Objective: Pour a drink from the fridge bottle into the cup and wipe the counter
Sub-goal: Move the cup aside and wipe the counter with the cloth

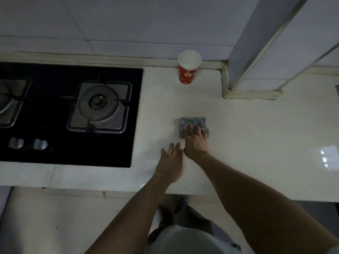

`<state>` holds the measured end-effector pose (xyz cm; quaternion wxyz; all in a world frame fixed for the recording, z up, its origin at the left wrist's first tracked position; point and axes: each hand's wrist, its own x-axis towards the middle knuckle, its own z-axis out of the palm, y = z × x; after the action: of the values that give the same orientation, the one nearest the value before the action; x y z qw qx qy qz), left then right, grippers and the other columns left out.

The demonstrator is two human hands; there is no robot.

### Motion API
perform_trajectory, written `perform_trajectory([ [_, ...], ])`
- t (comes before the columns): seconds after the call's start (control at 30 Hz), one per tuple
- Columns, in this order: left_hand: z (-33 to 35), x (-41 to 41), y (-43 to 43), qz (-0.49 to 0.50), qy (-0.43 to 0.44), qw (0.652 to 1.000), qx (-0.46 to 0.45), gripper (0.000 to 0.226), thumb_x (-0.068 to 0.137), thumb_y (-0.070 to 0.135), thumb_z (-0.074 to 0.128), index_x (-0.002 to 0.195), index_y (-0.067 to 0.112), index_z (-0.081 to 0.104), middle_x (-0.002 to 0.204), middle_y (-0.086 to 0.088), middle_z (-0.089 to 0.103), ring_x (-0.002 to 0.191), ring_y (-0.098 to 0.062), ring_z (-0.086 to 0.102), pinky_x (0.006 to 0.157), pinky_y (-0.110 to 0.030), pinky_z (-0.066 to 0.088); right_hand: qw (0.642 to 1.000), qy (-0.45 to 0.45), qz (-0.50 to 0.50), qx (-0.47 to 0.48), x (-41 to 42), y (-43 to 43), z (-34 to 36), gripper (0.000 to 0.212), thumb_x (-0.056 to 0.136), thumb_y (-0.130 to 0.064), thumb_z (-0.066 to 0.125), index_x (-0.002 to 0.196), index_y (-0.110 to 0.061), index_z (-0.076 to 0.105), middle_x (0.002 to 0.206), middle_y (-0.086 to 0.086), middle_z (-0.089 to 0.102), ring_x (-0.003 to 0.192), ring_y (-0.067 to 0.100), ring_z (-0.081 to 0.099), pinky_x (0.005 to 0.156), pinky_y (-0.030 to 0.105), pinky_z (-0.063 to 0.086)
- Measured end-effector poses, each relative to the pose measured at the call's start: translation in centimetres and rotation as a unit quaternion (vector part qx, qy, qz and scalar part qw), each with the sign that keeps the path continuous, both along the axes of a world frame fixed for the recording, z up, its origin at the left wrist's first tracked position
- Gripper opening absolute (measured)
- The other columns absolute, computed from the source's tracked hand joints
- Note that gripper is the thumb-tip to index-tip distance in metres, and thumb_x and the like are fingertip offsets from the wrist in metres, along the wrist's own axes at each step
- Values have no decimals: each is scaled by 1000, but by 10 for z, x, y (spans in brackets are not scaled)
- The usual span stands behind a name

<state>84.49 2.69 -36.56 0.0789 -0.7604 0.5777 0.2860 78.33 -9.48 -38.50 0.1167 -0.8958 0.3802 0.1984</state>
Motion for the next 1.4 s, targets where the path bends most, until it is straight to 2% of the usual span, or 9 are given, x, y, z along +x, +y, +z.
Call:
perform_trajectory([
  [0.13, -7, 10, -29, -18, -28, 999, -3, 68, 101, 26, 43, 157, 1, 13, 168, -13, -1, 154, -33, 4, 121, -54, 18, 1000, -1, 15, -27, 27, -54, -7, 83, 87, -35, 57, 155, -19, 12, 161, 9, 6, 143, 35, 9, 118, 49, 12],
  [0.3, -6, 18, -51, 11, 27, 999, 31, 57, 101, 24, 46, 153, 3, 30, 167, -9, 7, 154, -30, 8, 120, -55, 23, 998, -7, 42, -46, 58, -109, -6, 79, 86, -24, 54, 154, -16, 14, 160, 11, 11, 143, 36, 13, 116, 51, 12],
  [0.47, -4, 26, -59, 25, 55, 997, 54, 56, 101, 19, 47, 153, 5, 32, 167, -5, 12, 154, -26, 10, 121, -52, 26, 997, -22, 55, -53, 77, -140, -5, 76, 87, -21, 54, 153, -14, 17, 156, 12, 20, 139, 36, 21, 116, 51, 16],
  [0.63, -5, 26, -59, 13, 59, 996, 66, 58, 99, 17, 49, 153, 5, 32, 167, -4, 10, 154, -26, 8, 121, -52, 25, 996, -20, 65, -57, 83, -152, -6, 79, 86, -20, 57, 153, -14, 16, 157, 12, 19, 141, 36, 20, 117, 52, 17],
  [0.8, -3, 27, -58, 26, 77, 995, 66, 58, 100, 15, 49, 154, 6, 31, 167, -3, 7, 155, -27, 4, 123, -52, 22, 996, -16, 72, -48, 80, -153, -6, 81, 87, -22, 56, 155, -16, 12, 160, 12, 11, 144, 36, 14, 118, 52, 13],
  [0.97, -7, 22, -53, 24, 65, 996, 64, 63, 101, 17, 49, 157, 5, 23, 168, -5, 0, 155, -29, -1, 124, -54, 14, 994, -3, 92, -53, 72, -142, -2, 84, 85, -27, 59, 154, -15, 13, 158, 13, 14, 142, 36, 16, 118, 50, 15],
  [1.13, -11, 19, -42, 16, 48, 999, 12, 60, 100, 19, 48, 155, 5, 26, 168, -7, 4, 155, -30, 5, 123, -53, 19, 993, -30, 95, -63, 43, -96, -7, 92, 73, -24, 67, 151, -16, 17, 154, 12, 18, 141, 36, 16, 116, 50, 19],
  [1.23, -12, 16, -26, 23, 51, 998, -20, 55, 102, 20, 43, 154, 4, 31, 168, -9, 9, 155, -28, 11, 123, -48, 23, 994, -34, 89, -53, 29, -67, -8, 93, 76, -25, 67, 152, -15, 15, 156, 12, 13, 144, 36, 9, 118, 51, 15],
  [1.4, -10, 20, 28, 7, 48, 998, -28, 53, 98, 19, 48, 148, 2, 39, 167, -9, 13, 152, -27, 16, 120, -41, 29, 997, -22, 64, -37, 9, -13, -8, 92, 78, -25, 66, 153, -15, 15, 159, 12, 12, 146, 37, 6, 118, 52, 13],
])
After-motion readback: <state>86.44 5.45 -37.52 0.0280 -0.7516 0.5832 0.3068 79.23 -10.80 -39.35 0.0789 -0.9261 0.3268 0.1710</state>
